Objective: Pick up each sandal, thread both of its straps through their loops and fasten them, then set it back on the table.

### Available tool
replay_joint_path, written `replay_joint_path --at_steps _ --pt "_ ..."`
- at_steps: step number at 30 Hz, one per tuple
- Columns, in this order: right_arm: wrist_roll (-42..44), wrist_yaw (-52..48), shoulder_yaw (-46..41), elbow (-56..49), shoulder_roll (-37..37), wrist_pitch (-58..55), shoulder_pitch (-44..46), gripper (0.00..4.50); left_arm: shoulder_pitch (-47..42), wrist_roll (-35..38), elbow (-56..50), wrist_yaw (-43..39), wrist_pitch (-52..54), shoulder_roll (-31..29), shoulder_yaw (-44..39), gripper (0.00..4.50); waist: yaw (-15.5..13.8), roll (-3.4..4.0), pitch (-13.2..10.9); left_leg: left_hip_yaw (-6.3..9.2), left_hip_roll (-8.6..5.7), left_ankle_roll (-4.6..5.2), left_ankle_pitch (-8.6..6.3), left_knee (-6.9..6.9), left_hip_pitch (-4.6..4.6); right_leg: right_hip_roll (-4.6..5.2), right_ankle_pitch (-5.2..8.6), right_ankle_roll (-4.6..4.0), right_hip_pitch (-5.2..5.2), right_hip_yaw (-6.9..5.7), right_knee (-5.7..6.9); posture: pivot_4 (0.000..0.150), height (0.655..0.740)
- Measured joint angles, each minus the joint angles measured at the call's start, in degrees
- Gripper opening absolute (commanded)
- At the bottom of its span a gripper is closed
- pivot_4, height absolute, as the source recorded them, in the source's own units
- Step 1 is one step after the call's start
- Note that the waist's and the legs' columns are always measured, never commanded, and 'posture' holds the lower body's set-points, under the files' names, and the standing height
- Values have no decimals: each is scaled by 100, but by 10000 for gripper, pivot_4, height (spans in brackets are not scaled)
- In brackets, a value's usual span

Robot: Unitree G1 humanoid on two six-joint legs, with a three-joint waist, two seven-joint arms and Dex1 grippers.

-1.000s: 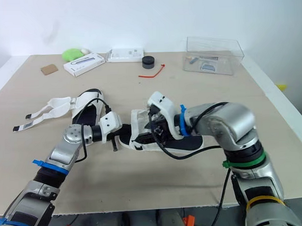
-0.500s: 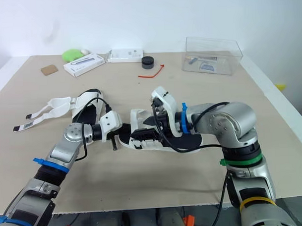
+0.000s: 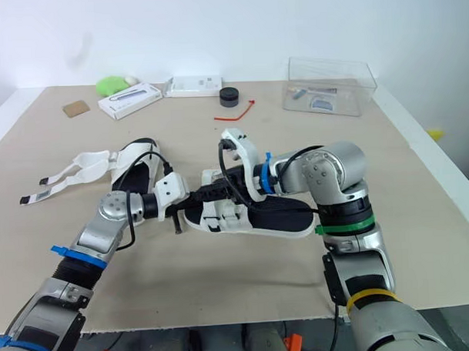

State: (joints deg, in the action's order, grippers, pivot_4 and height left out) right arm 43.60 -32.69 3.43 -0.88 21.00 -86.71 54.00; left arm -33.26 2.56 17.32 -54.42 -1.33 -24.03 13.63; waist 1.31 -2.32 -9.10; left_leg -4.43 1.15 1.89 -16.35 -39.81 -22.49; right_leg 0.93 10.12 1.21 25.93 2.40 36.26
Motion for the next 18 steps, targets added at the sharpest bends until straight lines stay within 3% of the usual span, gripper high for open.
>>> replay_joint_path --at_steps 2,16,17,18 --pt "-14 39 0 6 1 -20 -15 1122 8 0 -13 7 3 0 0 0 1 0 0 0 0 0 0 0 -2 2 0 0 2 0 0 1500 7400" --pt "-116 142 314 -1244 302 268 -1008 1122 59 -7 -100 18 6 13 7 0 -2 0 0 4 -2 0 -1 3 -3 -7 3 4 1 1 -2 1500 7400" --pt "-117 137 334 -1331 338 327 -1058 5519 58 -7 -101 17 5 18 7 0 -2 0 0 4 -4 1 -1 3 -4 -6 3 6 1 1 -2 1500 7400" --pt "-117 136 343 -1365 351 341 -1066 7128 58 -7 -100 17 5 20 7 0 -2 0 0 4 -4 1 -1 3 -4 -6 4 6 1 2 -2 1500 7400"
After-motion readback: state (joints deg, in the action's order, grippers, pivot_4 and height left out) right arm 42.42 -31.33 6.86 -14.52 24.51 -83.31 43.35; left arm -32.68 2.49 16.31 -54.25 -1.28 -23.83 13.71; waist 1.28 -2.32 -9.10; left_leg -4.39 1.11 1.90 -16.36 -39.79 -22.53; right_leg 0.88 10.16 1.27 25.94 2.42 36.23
